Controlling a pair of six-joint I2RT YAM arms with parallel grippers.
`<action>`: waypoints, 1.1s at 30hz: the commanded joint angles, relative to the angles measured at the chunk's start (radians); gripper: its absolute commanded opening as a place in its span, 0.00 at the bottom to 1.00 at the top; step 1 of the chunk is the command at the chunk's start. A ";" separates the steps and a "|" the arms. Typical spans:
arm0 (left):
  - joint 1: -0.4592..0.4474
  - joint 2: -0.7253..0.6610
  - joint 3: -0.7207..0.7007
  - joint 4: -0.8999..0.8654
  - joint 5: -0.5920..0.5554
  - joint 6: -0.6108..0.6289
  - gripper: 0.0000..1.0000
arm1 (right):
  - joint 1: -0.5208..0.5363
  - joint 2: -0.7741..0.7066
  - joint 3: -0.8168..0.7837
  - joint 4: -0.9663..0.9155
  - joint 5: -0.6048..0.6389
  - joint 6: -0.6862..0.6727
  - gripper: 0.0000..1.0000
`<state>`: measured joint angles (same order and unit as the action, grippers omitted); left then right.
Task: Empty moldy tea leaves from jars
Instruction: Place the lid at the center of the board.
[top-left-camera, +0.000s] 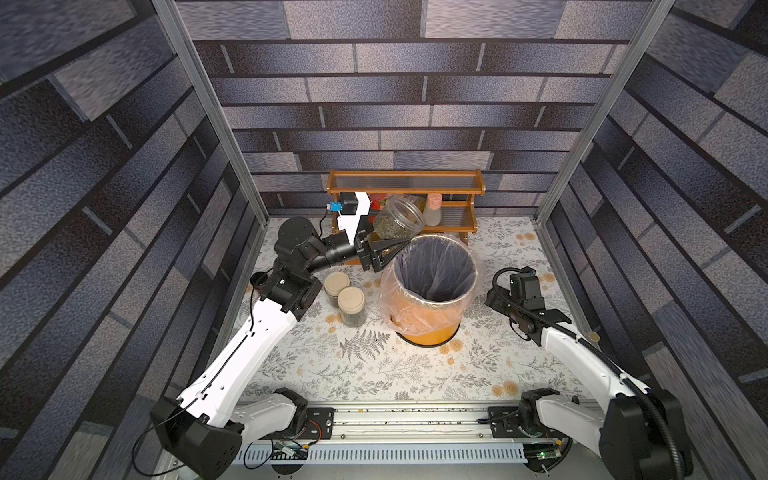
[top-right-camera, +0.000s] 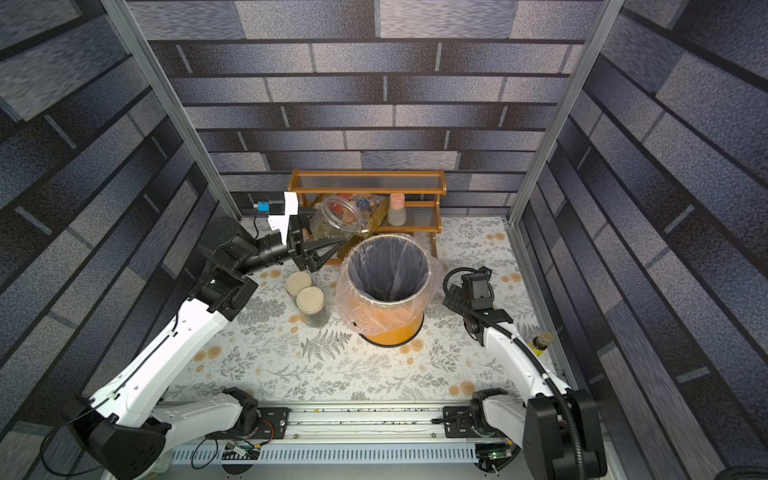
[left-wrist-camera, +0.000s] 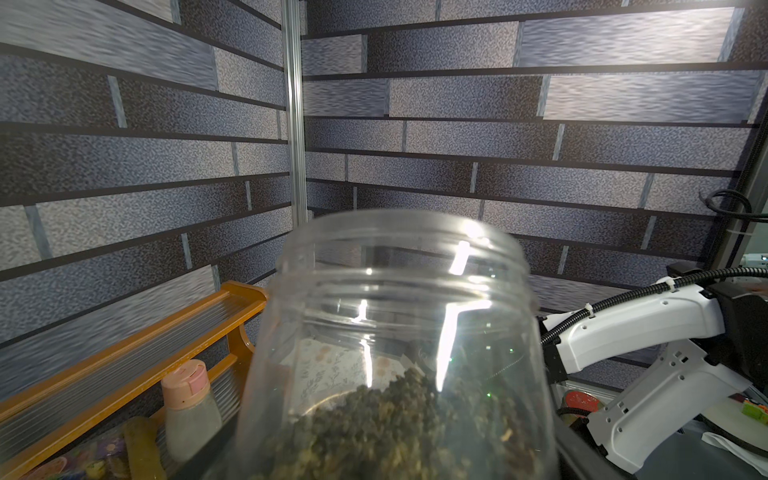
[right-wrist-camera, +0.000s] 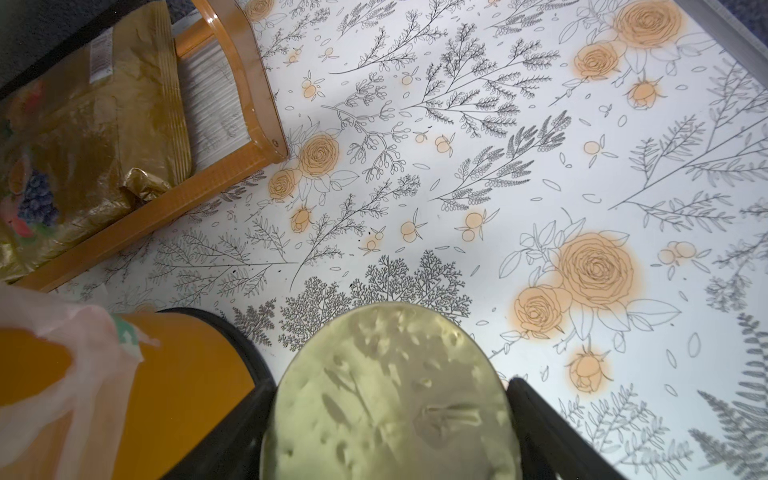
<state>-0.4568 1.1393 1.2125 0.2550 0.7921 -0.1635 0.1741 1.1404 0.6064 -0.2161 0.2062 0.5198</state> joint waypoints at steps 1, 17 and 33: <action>-0.006 -0.043 -0.026 -0.039 -0.035 0.042 0.34 | 0.000 0.060 -0.004 0.083 0.031 0.011 0.69; -0.022 -0.063 -0.009 -0.138 -0.062 0.098 0.34 | 0.000 0.240 0.111 0.068 0.042 -0.008 0.95; -0.013 0.083 0.119 -0.110 -0.007 0.106 0.35 | -0.026 -0.096 0.268 -0.278 -0.001 -0.079 1.00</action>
<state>-0.4717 1.2102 1.2797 0.1085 0.7551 -0.0765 0.1543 1.1042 0.8165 -0.3737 0.2249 0.4656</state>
